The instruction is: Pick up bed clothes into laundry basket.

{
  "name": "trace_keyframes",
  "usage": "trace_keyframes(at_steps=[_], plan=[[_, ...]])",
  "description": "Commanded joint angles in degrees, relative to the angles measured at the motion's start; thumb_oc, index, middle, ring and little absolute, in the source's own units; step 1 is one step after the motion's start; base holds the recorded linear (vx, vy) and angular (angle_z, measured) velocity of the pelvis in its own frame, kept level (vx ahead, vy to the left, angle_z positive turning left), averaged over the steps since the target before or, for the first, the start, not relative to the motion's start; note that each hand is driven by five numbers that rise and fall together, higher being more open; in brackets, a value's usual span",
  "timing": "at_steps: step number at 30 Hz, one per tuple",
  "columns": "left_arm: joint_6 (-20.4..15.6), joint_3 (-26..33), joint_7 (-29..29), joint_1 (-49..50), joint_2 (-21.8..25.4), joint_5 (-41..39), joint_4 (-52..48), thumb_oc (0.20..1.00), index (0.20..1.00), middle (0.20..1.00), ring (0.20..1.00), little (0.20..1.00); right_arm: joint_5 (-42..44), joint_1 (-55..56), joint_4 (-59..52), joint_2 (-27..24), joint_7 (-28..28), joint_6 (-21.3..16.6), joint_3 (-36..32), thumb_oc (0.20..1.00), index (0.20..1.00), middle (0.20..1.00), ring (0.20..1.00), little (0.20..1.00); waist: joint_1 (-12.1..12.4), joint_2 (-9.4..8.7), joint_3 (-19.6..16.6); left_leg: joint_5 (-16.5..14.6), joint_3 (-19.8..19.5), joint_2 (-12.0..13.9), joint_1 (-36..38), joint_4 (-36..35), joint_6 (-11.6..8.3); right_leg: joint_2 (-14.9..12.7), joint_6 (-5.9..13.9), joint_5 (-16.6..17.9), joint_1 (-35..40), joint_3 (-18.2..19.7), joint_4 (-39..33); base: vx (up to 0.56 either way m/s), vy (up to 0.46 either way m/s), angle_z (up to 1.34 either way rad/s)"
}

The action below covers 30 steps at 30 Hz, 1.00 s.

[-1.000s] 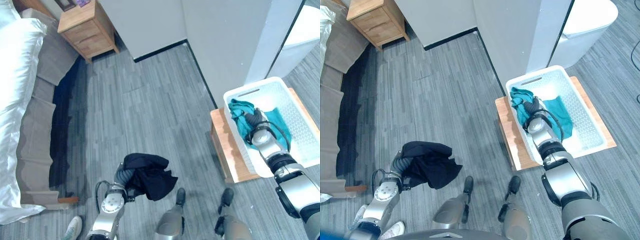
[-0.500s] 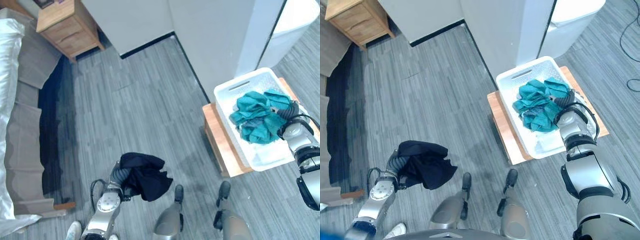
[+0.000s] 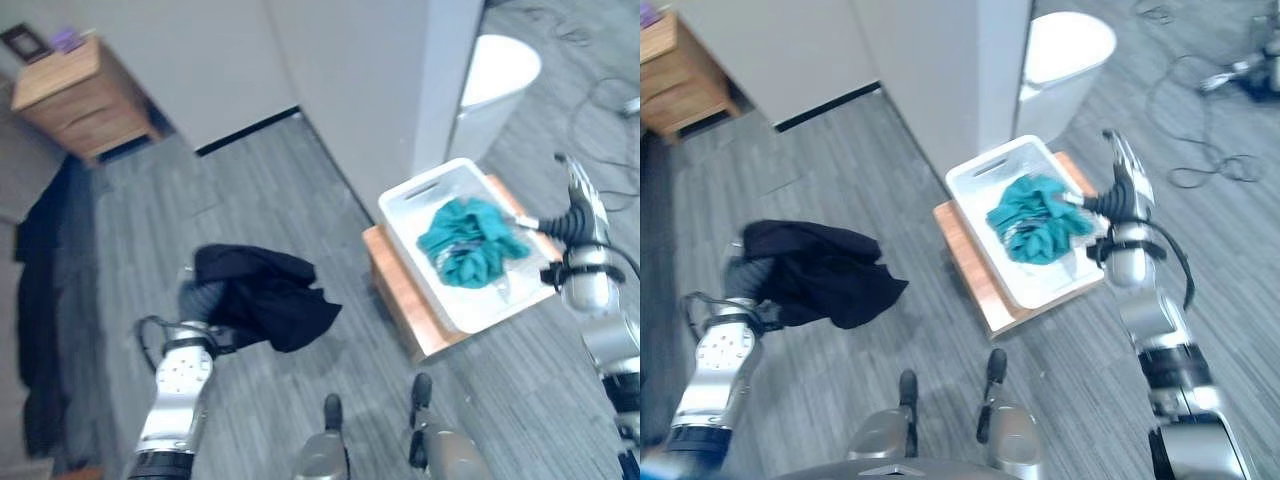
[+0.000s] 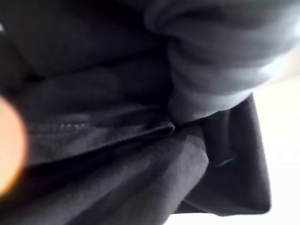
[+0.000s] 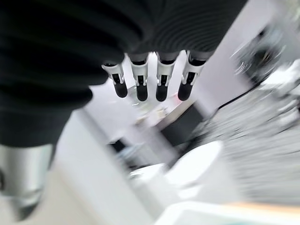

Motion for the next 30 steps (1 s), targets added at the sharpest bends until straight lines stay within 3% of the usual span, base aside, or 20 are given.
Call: trace_keyframes(at_steps=[1, 3, 4, 6, 11, 14, 15, 17, 18, 22, 23, 30], plan=[[-4.5, -0.5, -0.3, -1.5, 3.2, 1.3, -3.2, 0.2, 0.2, 0.2, 0.2, 0.2, -1.1, 6.0, 6.3, 0.1, 2.9, -3.4, 3.9, 1.0, 1.0, 1.0, 1.0, 1.0, -3.2, -2.74, -7.0, 0.3, 3.2, 1.3, 0.1, 0.3, -1.24, -4.3, 3.95, -10.4, 5.7, 2.1, 0.8, 0.03, 0.016, -0.16], [-4.5, -1.0, -1.2, -3.0, 3.7, 1.7, -4.5, 0.2, 0.2, 0.2, 0.2, 0.2, -3.7, 8.3, 9.6, -0.1, 4.3, -3.0, 5.5, 1.0, 1.0, 1.0, 1.0, 1.0, -3.9, -2.91, -7.4, 0.5, 3.8, 1.4, 0.5, 0.3, -1.12, -4.3, 3.96, -9.9, 5.7, 2.6, 0.8, 0.03, 0.005, -0.42], [-4.5, -2.6, -1.8, -7.2, 4.4, 2.2, -4.2, 0.2, 0.2, 0.2, 0.2, 0.2, -9.5, 12.1, 16.2, 0.1, 6.2, -2.3, 7.6, 1.0, 1.0, 1.0, 1.0, 1.0, -5.5, -3.16, -8.0, 0.0, 4.9, 1.8, 1.5, 0.3, -1.04, -4.2, 4.14, -10.3, 6.3, 3.3, 0.8, 0.04, -0.004, -0.49], [-4.7, -6.7, -1.0, -14.0, 5.3, 3.9, -3.0, 0.2, 0.2, 0.2, 0.2, 0.2, -11.0, 12.7, 27.7, 1.3, 6.3, -1.8, 11.3, 1.0, 1.0, 1.0, 1.0, 1.0, -7.3, -3.28, -8.6, 0.0, 5.7, 2.0, 2.0, 0.3, -0.89, -4.1, 4.21, -10.2, 6.6, 4.1, 0.8, 0.04, -0.009, -0.38], [-3.3, -17.8, 2.2, -30.7, 7.1, 11.7, 2.2, 0.2, 0.2, 0.2, 0.2, 0.2, -7.3, 11.1, 58.9, 7.6, 7.3, 0.9, 18.6, 1.0, 1.0, 1.0, 1.0, 1.0, -10.5, -2.55, -8.9, -0.1, 7.3, 2.2, 2.9, 0.3, -0.84, -3.8, 4.49, -9.8, 6.3, 6.1, 0.8, 0.03, -0.01, -0.16], [-2.2, -23.0, 4.0, -39.0, 7.5, 16.5, 8.2, 0.2, 0.2, 0.2, 0.2, 0.2, -4.0, 10.6, 69.9, 9.7, 7.4, 2.9, 17.9, 1.0, 1.0, 1.0, 1.0, 1.0, -12.1, -1.69, -8.9, 0.0, 8.7, 2.3, 3.3, 0.3, -1.03, -3.6, 4.66, -9.4, 5.6, 7.0, 0.8, 0.05, -0.009, -0.37], [-0.6, -26.6, 5.7, -45.4, 7.2, 21.1, 14.7, 0.2, 0.2, 0.2, 0.2, 0.2, -1.4, 11.4, 76.6, 9.9, 7.5, 4.2, 16.7, 1.0, 1.0, 1.0, 1.0, 1.0, -14.1, -0.52, -8.6, 0.0, 9.9, 2.4, 3.5, 0.3, -1.26, -3.6, 4.92, -9.2, 5.0, 8.0, 0.8, 0.06, 0.002, -0.44], [0.4, -28.1, 6.7, -48.4, 6.2, 23.1, 20.3, 0.2, 0.2, 0.2, 0.2, 0.2, 1.4, 11.8, 78.4, 9.5, 7.3, 4.3, 15.0, 1.0, 1.0, 1.0, 1.0, 1.0, -15.4, -0.01, -8.2, 0.1, 10.9, 2.3, 3.6, 0.3, -1.38, -3.6, 5.13, -8.9, 4.5, 8.7, 0.8, 0.04, -0.004, -0.26], [2.6, -29.3, 7.3, -50.5, 5.3, 25.4, 28.2, 0.2, 0.2, 0.2, 0.2, 0.2, 3.9, 12.3, 78.4, 9.1, 6.4, 3.9, 13.4, 1.0, 1.0, 1.0, 1.0, 1.0, -17.0, 0.62, -7.6, 0.1, 12.2, 2.3, 3.4, 0.3, -1.54, -3.6, 5.28, -8.4, 3.3, 9.8, 0.8, 0.02, -0.002, -0.6], [4.8, -30.5, 7.6, -52.0, 4.6, 29.2, 35.3, 0.2, 0.2, 0.2, 0.2, 0.2, 5.6, 12.6, 77.9, 9.1, 5.8, 3.6, 12.7, 1.0, 1.0, 1.0, 1.0, 1.0, -18.0, 1.1, -6.9, 0.1, 13.2, 2.4, 3.1, 0.3, -1.63, -3.6, 5.3, -8.2, 2.2, 10.3, 0.8, -0.01, -0.014, -0.46], [6.2, -31.5, 8.0, -53.1, 3.9, 31.6, 40.8, 0.2, 0.2, 0.2, 0.2, 0.2, 6.8, 12.5, 78.1, 9.3, 5.6, 3.4, 12.5, 1.0, 1.0, 1.0, 1.0, 1.0, -18.6, 1.32, -6.2, 0.3, 13.4, 2.5, 2.6, 0.3, -1.71, -3.5, 5.34, -8.1, 1.5, 10.7, 0.8, -0.03, -0.024, -0.17], [8.6, -34.1, 8.4, -55.4, 3.1, 35.8, 51.7, 0.2, 0.2, 0.2, 0.2, 0.2, 8.8, 11.3, 78.2, 9.3, 5.0, 3.2, 12.9, 1.0, 1.0, 1.0, 1.0, 1.0, -19.6, 2.05, -5.1, 0.6, 14.6, 2.5, 2.0, 0.3, -1.81, -3.1, 5.51, -7.7, 0.0, 12.0, 0.8, -0.01, -0.018, -0.06]])
